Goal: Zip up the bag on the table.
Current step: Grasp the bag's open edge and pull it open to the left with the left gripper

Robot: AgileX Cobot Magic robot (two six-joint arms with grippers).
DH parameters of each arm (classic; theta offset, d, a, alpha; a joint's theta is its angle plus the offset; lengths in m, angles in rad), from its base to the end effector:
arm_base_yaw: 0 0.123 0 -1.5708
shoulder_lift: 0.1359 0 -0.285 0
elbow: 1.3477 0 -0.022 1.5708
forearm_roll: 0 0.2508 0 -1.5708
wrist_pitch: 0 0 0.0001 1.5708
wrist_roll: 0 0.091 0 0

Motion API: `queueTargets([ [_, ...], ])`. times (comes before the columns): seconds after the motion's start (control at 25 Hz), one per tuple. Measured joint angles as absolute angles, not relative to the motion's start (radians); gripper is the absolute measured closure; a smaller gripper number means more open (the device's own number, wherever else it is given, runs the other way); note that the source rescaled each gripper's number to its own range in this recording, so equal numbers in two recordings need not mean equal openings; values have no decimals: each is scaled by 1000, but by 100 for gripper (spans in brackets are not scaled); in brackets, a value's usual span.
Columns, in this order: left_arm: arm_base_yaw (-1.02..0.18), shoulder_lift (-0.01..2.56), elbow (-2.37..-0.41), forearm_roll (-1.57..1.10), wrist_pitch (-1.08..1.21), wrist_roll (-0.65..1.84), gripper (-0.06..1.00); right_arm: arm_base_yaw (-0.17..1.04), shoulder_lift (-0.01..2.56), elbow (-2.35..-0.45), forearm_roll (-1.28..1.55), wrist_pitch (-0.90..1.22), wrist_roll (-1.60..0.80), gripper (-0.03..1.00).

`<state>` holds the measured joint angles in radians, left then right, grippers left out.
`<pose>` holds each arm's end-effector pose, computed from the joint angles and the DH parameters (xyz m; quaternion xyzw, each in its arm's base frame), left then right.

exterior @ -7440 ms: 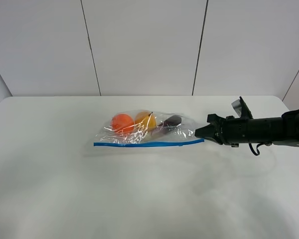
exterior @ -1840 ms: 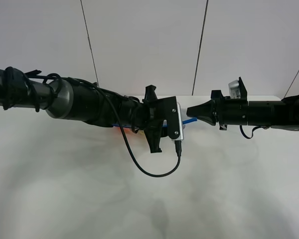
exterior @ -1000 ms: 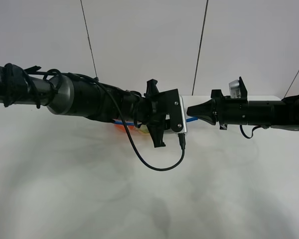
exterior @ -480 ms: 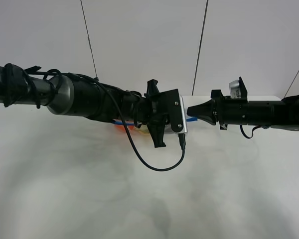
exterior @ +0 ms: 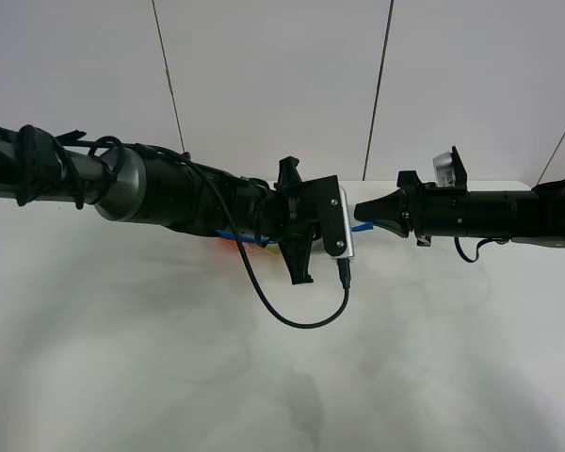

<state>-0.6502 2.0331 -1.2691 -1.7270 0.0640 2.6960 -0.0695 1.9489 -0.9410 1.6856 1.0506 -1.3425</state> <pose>0.3476 -0.2717 0.1624 0.6604 0.6103 0.0411 0.4355 0.3486 0.0544 0.1544 0.0085 0.8171 0.5128 0.2633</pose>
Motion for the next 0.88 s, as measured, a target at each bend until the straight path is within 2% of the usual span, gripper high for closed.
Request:
queueTargets([
  [0.88, -653, 2033, -1269, -1727, -250, 2741, 94, -69, 1949, -941, 1651, 1026, -1351, 97],
])
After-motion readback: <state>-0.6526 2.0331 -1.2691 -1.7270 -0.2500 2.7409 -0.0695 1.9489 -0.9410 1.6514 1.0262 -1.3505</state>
